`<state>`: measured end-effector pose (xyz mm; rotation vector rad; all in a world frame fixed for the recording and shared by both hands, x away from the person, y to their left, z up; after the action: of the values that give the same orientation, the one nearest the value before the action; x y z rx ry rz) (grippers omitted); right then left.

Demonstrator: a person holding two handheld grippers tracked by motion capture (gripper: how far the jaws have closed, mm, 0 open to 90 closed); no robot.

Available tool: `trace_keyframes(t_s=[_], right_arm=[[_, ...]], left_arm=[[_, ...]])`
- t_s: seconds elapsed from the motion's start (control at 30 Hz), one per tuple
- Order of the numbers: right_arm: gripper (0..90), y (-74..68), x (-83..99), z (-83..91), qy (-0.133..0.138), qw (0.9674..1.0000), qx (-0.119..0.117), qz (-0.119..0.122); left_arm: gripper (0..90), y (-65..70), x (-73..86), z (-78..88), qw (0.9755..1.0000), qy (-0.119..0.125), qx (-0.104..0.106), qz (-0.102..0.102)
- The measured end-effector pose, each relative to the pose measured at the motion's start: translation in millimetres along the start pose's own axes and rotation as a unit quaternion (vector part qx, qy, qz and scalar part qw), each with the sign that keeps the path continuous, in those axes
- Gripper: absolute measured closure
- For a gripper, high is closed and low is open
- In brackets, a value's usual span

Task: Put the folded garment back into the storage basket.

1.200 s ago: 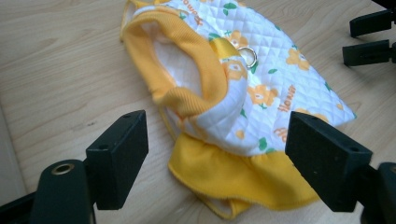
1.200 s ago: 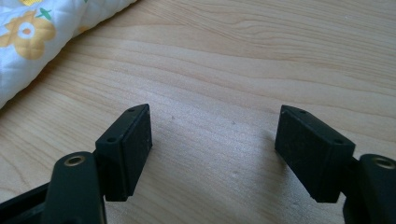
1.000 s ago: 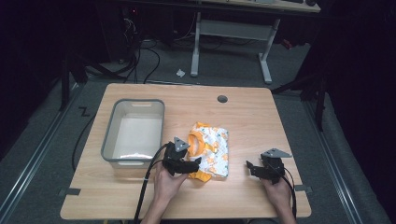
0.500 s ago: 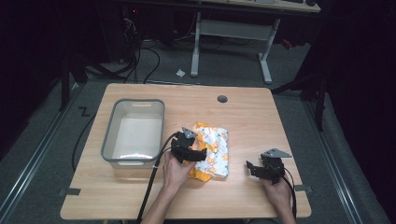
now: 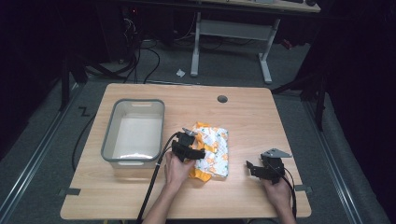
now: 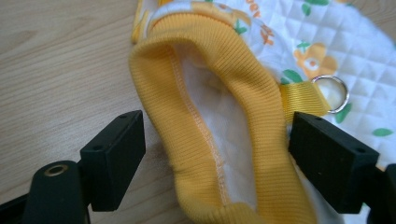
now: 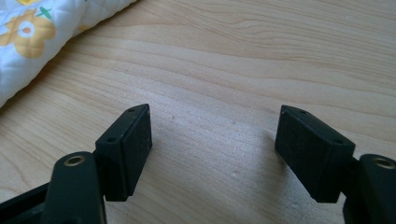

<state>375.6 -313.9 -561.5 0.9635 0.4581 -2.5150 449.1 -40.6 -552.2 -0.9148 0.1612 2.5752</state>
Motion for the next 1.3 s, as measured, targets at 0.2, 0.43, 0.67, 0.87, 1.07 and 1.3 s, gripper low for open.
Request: trace_keyframes(t_s=[0.2,0.43,0.67,0.87,1.07,1.3], right_arm=[[27.6,-0.1,0.1,0.1,0.0,1.0,0.0,-0.001],[27.5,-0.1,0.1,0.1,0.0,1.0,0.0,-0.001],[27.5,-0.1,0.1,0.1,0.0,1.0,0.0,-0.001],[27.5,-0.1,0.1,0.1,0.0,1.0,0.0,-0.001],[27.5,-0.1,0.1,0.1,0.0,1.0,0.0,-0.001],[27.4,-0.2,0.2,0.1,0.0,1.0,0.0,-0.001]], left_arm=[[24.4,1.2,3.6,-6.8,1.0,-0.006,-0.004,-0.004],[40.2,6.9,4.7,-4.6,0.9994,0.011,-0.006,-0.033],[58.8,11.8,4.8,-2.7,0.9992,0.013,0.007,-0.038],[69.3,15.1,3.9,-1.5,0.9988,0.011,0.012,-0.047],[73.7,15.4,3.2,-0.1,0.9987,0.012,0.018,-0.047],[74.6,14.1,0.6,5.7,0.9982,0.029,0.031,-0.043]])
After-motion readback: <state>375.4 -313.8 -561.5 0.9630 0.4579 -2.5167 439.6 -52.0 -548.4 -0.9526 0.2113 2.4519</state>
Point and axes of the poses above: each handheld gripper's, and its own axes: z roughly backward along the jaws, x roughly out of its underside, y roughly to its right, the point moved 6 cm from there along -z, roughly forward along the jaws, and after that the axes turned 13 degrees about -x, right-handed, at the moved point
